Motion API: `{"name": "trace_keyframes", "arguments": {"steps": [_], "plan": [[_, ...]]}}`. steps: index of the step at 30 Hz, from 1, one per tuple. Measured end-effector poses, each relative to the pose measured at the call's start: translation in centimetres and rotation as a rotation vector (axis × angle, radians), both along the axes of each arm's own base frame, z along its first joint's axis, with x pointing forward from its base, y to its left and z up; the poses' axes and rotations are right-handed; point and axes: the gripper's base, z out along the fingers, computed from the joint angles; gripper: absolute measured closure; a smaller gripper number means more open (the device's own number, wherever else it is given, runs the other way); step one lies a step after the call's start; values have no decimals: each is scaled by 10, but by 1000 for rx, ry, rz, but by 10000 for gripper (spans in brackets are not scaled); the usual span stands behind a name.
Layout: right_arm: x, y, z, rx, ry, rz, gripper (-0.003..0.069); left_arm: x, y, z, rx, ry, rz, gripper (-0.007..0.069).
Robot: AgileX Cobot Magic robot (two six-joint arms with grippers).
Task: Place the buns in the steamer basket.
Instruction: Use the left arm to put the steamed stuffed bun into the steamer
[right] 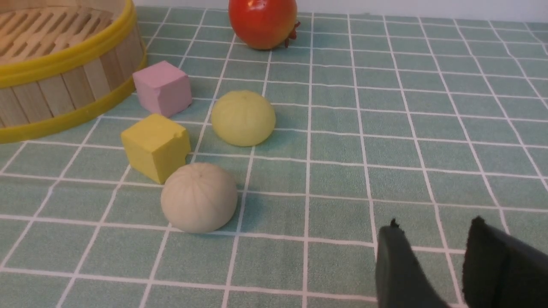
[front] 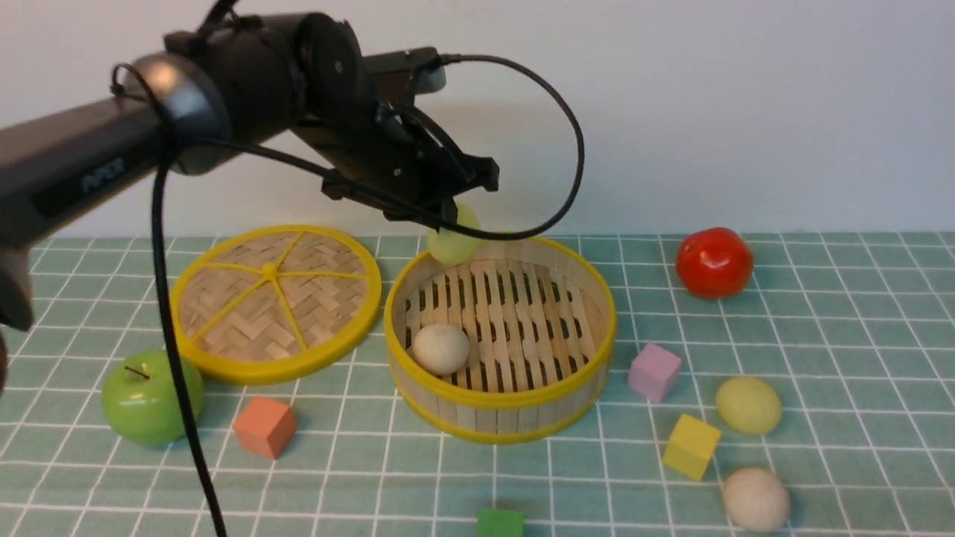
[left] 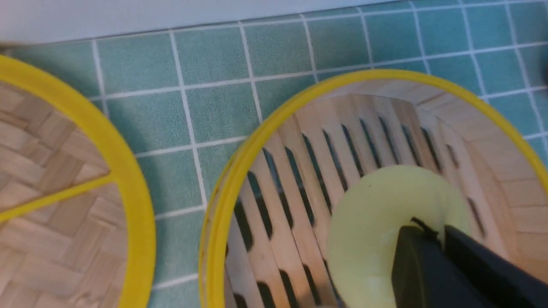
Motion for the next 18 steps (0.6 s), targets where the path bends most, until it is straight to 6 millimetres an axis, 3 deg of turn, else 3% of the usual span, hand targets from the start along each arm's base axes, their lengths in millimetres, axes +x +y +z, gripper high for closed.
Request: {"name": "trace_keyframes", "arguments": {"steps": [5,8,9,12,13,17,18], "plan": [[0,0,0,0,0,0,419,12,-4,-31,12,19,7,594],[0,0,0,0,0,0,419,16,-6,-45,19,34,10,531],[0,0,0,0,0,0,419,17,-6,-50,23,43,10,475],[0,0,0,0,0,0,419,17,-6,-50,23,44,10,372],[0,0,0,0,0,0,419,16,-6,-47,21,39,10,302],[0,0,0,0,0,0,419,12,-5,-39,26,56,2,204],[0,0,0,0,0,0,419,8,-3,-27,29,58,-6,178]]}}
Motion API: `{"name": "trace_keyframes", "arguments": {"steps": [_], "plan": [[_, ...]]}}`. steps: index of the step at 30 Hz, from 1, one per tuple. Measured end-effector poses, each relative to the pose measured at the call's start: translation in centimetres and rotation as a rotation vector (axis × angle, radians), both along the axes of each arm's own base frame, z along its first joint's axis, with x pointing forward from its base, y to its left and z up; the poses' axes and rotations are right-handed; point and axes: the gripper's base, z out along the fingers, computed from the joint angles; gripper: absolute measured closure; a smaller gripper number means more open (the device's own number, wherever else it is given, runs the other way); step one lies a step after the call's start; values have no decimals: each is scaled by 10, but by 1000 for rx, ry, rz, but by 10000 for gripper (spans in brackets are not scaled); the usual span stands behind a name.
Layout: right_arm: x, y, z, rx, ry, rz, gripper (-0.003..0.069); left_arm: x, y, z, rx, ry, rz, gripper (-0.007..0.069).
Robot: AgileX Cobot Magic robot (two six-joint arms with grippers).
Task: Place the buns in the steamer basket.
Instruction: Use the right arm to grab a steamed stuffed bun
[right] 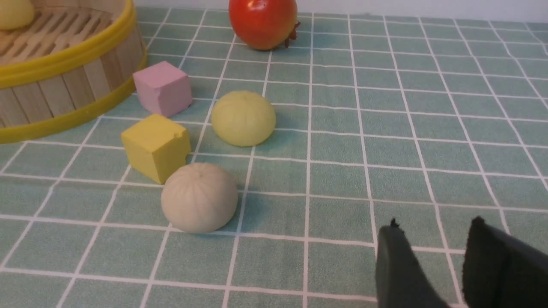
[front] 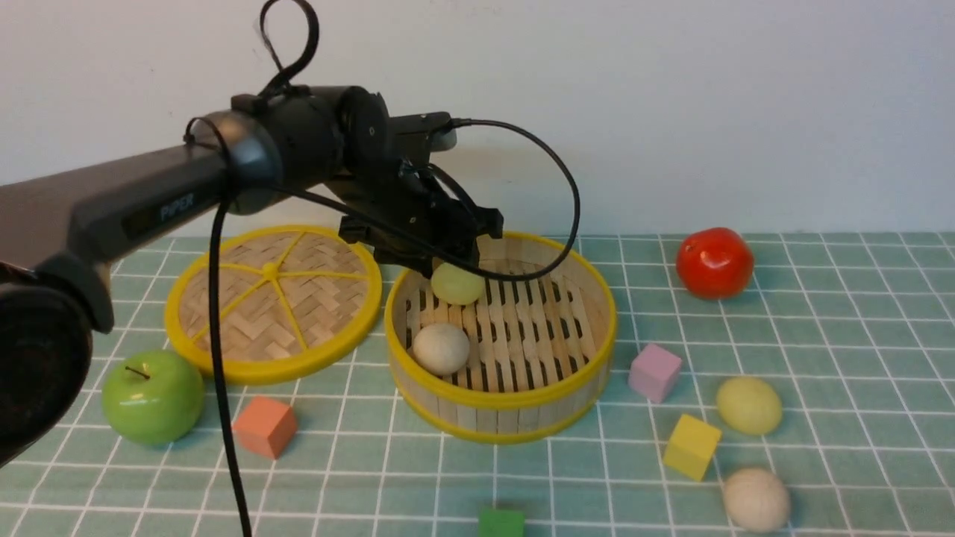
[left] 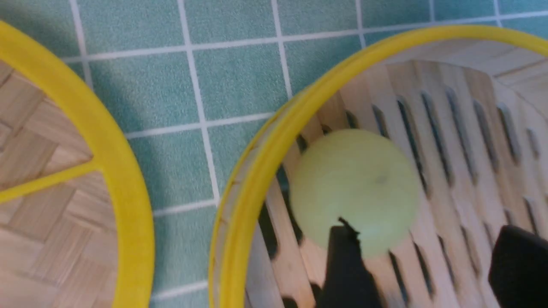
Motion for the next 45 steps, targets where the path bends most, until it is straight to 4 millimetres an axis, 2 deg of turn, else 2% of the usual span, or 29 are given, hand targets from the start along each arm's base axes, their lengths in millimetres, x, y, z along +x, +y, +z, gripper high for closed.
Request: {"name": "trace_keyframes", "arguments": {"steps": [1,3,6,9,10,11,12,13,14,17,18,19,20,21,23,24,25,26,27,29,32,35,45], "plan": [[0,0,0,0,0,0,419,-2,1,7,2,-3,-4,169],[0,0,0,0,0,0,419,-11,5,35,11,-16,-19,162],[0,0,0,0,0,0,419,-43,18,98,34,-33,-49,181],[0,0,0,0,0,0,419,-83,35,150,47,-45,-66,228],[0,0,0,0,0,0,419,-104,44,170,54,-40,-68,258],[0,0,0,0,0,0,419,-113,48,180,54,-51,-64,281],[0,0,0,0,0,0,419,-134,58,202,41,-91,-48,317],[0,0,0,0,0,0,419,-134,58,202,41,-91,-48,317],[0,0,0,0,0,0,419,-166,73,229,15,-157,-16,382],[0,0,0,0,0,0,419,-210,93,250,-17,-223,18,456],[0,0,0,0,0,0,419,-231,102,257,-34,-253,28,482],[0,0,0,0,0,0,419,-255,112,257,-51,-265,43,515],[0,0,0,0,0,0,419,-259,114,257,-51,-270,44,515],[0,0,0,0,0,0,419,-289,126,255,-69,-288,55,543],[0,0,0,0,0,0,419,-332,144,245,-96,-315,68,565],[0,0,0,0,0,0,419,-352,152,233,-105,-318,74,573],[0,0,0,0,0,0,419,-373,161,212,-115,-315,84,580],[0,0,0,0,0,0,419,-377,163,209,-117,-314,86,581],[0,0,0,0,0,0,419,-400,172,186,-147,-337,104,585],[0,0,0,0,0,0,419,-428,184,150,-217,-370,146,587],[0,0,0,0,0,0,419,-442,190,100,-255,-334,188,587],[0,0,0,0,0,0,419,-448,190,74,-282,-322,190,587],[0,0,0,0,0,0,419,-453,187,71,-324,-367,125,585]]}}
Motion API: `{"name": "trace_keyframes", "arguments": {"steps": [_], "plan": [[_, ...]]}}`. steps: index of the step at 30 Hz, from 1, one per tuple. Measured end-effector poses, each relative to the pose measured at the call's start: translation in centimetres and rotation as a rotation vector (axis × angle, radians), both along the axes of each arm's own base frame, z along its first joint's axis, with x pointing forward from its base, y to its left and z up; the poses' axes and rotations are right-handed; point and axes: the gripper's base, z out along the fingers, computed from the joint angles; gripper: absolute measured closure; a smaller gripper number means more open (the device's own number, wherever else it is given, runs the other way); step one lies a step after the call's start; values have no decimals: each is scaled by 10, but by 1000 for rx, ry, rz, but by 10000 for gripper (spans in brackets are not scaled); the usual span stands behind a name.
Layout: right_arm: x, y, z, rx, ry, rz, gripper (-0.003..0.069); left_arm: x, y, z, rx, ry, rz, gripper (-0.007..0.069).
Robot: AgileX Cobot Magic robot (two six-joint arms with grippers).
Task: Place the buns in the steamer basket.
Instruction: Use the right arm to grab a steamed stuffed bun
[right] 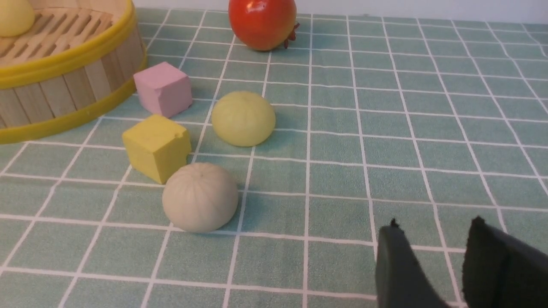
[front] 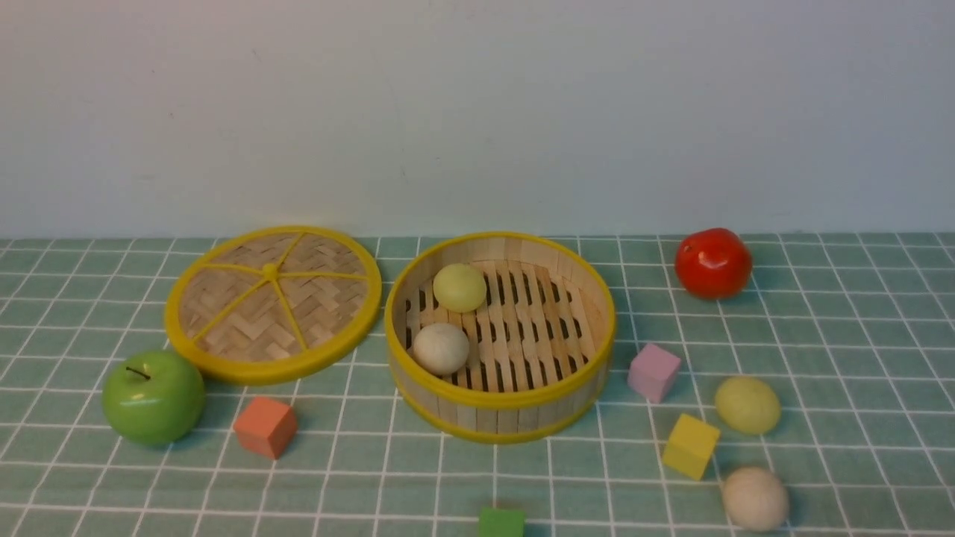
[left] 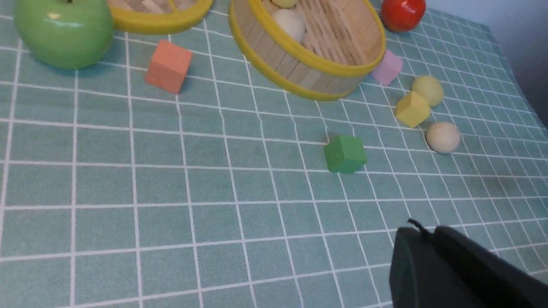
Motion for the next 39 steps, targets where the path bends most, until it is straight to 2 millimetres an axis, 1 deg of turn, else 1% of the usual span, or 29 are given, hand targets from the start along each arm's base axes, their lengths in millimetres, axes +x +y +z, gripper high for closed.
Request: {"name": "trace_keyframes", "arguments": {"steps": [6,8,12,14,17,18,19,20,21,22,23,24,25,26,30,33,39], "plan": [[0,0,0,0,0,0,419,2,6,-2,98,-28,29,575],[0,0,0,0,0,0,419,3,7,-1,105,-48,42,575],[0,0,0,0,0,0,419,10,9,10,86,-192,85,575],[0,0,0,0,0,0,419,17,8,8,91,-250,105,575],[0,0,0,0,0,0,419,31,7,-8,134,-286,171,573],[0,0,0,0,0,0,419,31,7,-9,136,-288,176,573],[0,0,0,0,0,0,419,38,6,-23,159,-277,221,571],[0,0,0,0,0,0,419,42,6,-30,167,-280,245,570],[0,0,0,0,0,0,419,48,5,-43,182,-263,278,568],[0,0,0,0,0,0,419,50,5,-46,186,-265,287,568],[0,0,0,0,0,0,419,53,5,-57,195,-257,308,568],[0,0,0,0,0,0,419,55,6,-74,201,-256,326,568],[0,0,0,0,0,0,419,55,6,-76,201,-256,328,567],[0,0,0,0,0,0,419,57,6,-95,206,-245,330,568],[0,0,0,0,0,0,419,61,5,-129,224,-182,318,566],[0,0,0,0,0,0,419,63,4,-144,231,-154,311,566],[0,0,0,-1,0,0,419,64,3,-144,220,-187,311,562]]}}
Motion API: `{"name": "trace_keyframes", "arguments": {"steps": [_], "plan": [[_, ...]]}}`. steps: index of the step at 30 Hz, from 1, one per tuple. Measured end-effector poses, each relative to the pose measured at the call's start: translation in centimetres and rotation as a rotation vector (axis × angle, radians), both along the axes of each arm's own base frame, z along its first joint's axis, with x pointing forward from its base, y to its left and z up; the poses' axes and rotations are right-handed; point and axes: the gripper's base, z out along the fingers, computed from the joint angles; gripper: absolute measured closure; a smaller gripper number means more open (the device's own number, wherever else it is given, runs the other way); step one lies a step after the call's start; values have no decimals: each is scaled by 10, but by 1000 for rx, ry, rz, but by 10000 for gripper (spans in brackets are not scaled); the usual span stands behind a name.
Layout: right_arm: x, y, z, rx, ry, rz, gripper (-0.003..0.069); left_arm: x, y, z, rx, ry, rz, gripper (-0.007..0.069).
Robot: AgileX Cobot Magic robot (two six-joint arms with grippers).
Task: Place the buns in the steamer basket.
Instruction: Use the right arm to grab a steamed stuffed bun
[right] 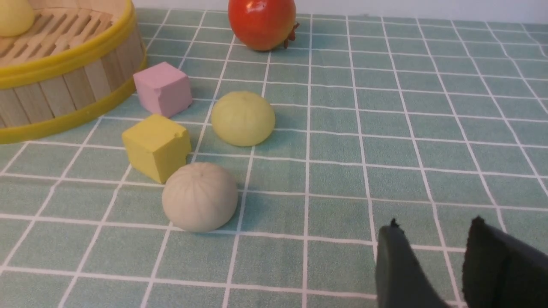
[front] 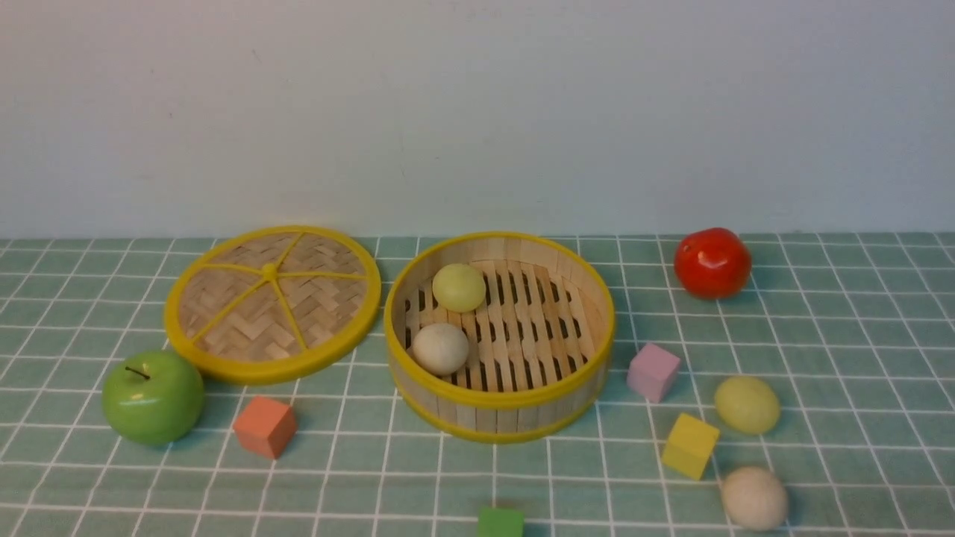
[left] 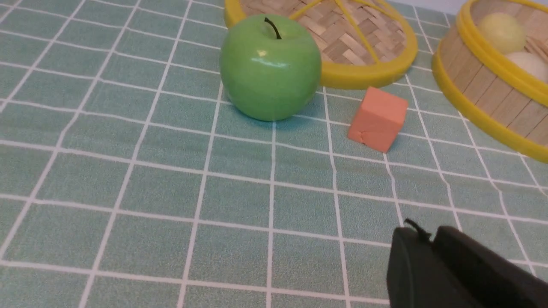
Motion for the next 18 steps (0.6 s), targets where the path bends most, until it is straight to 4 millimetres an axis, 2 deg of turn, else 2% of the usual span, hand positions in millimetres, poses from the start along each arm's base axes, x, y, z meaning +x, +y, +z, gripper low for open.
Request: {"name": "trace_keyframes", "arguments": {"steps": [18], "plan": [[0,0,0,0,0,0,419,0,0,0,-1,-4,0,549]]}}
